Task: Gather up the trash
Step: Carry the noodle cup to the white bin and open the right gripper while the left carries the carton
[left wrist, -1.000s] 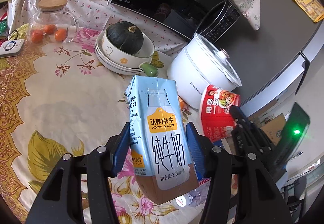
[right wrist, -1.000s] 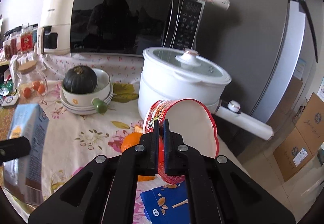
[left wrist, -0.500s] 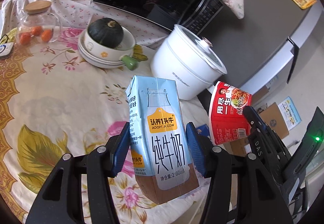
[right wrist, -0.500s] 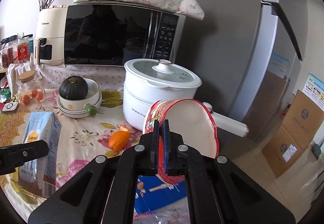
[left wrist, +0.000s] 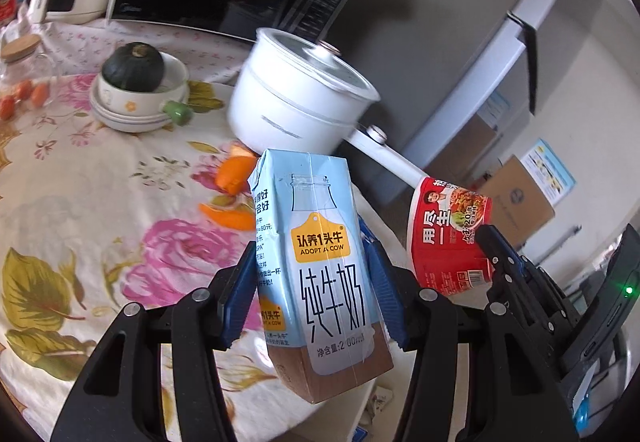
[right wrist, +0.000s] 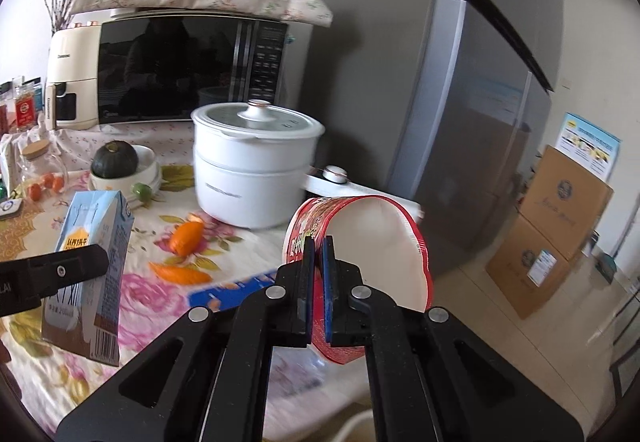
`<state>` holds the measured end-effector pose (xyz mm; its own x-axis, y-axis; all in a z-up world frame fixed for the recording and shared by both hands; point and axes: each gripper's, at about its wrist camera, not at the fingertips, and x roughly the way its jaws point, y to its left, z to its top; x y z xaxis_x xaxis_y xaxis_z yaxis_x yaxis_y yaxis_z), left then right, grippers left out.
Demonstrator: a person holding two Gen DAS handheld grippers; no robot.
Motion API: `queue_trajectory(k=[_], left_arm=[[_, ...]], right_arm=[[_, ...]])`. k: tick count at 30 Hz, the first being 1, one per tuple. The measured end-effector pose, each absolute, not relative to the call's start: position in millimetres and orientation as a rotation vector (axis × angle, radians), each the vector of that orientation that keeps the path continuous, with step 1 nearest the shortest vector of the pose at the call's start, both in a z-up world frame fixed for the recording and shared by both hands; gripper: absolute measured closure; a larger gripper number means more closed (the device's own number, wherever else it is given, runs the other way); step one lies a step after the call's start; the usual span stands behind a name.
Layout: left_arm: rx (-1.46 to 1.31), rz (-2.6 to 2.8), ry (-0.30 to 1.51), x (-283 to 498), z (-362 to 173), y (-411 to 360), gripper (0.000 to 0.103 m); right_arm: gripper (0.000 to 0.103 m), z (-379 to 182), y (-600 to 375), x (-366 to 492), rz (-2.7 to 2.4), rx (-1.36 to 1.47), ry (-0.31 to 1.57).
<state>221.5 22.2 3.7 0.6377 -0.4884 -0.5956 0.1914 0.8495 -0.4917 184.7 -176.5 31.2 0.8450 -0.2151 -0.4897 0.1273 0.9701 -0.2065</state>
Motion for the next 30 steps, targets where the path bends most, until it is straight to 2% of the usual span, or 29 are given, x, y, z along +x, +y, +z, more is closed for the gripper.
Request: queue_trajectory(k=[18, 27, 30], left_arm=[[-0.242, -0.604, 0.83, 168, -4, -72, 0.049], [-0.152, -0.688, 0.864, 144, -18, -115, 0.049], [-0.122, -0.708, 0.884, 137, -26, -129, 0.049]], right_arm=[[0.101, 20, -270, 88, -0.372, -0.084, 0.606], [0.1, -22, -309, 59, -0.406, 0.028, 0.769], [0.095, -32, -322, 52, -0.416, 0.08, 0.808]])
